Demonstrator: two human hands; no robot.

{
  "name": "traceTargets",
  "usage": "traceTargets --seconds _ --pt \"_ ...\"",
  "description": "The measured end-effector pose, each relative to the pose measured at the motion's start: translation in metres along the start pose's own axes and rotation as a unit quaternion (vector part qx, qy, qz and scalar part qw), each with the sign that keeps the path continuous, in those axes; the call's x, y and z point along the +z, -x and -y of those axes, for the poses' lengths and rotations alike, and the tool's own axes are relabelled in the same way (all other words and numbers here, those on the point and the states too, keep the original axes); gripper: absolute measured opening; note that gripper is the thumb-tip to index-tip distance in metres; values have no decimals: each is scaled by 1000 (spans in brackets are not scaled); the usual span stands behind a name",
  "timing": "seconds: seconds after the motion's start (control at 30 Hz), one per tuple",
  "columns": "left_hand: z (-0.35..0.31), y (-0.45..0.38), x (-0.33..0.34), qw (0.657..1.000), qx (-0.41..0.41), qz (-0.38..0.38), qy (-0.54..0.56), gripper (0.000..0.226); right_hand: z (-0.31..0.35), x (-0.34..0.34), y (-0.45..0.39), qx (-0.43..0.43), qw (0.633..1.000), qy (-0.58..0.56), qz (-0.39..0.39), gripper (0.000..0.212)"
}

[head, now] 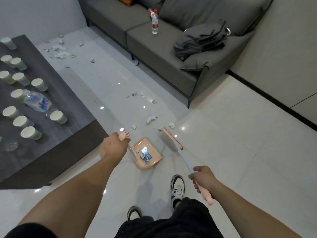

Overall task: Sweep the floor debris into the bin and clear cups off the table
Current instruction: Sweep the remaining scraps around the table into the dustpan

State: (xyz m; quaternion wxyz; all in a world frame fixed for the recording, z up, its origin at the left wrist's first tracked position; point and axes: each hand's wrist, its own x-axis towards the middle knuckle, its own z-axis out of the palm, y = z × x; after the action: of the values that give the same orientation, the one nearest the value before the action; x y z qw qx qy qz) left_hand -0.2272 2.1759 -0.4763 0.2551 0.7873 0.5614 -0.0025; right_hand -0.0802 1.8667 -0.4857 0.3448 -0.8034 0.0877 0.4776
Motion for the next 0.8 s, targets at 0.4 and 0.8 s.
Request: traceTargets --seconds 0.4,0.8 --pt "-92 -47 51 997 -73 11 -26 34 120 -95 -127 -17 998 68 1 7" --pt "-112 -69 53 993 -92 -4 -67 32 116 -84 -141 29 961 233 144 65"
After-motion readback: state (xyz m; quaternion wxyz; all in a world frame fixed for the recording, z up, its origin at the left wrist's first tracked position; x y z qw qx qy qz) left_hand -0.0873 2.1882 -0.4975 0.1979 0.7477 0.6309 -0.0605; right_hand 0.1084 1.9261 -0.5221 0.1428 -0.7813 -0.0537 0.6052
